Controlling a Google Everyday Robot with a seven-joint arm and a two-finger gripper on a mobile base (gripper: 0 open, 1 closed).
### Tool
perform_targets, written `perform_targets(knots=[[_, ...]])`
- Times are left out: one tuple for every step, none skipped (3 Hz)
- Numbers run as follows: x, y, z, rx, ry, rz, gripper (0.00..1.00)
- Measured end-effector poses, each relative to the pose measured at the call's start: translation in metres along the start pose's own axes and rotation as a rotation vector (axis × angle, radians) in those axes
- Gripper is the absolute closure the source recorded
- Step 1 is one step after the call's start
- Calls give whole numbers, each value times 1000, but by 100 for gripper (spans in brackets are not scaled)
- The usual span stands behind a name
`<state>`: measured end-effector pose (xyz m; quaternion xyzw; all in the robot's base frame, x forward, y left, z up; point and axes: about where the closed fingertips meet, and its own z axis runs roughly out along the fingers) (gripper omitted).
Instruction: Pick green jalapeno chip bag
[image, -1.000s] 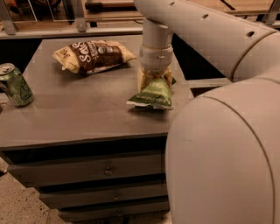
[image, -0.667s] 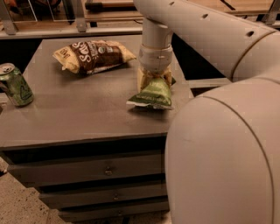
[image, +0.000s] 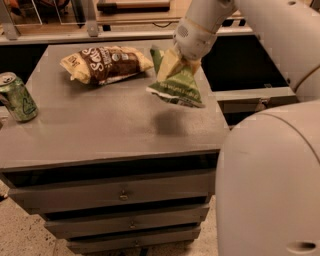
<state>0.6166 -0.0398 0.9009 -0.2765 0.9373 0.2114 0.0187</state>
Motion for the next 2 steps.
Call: perform_targets(knots=[[-22,29,-46,-137,-168,-214,100],[-31,26,-41,-122,-187,-191,100]])
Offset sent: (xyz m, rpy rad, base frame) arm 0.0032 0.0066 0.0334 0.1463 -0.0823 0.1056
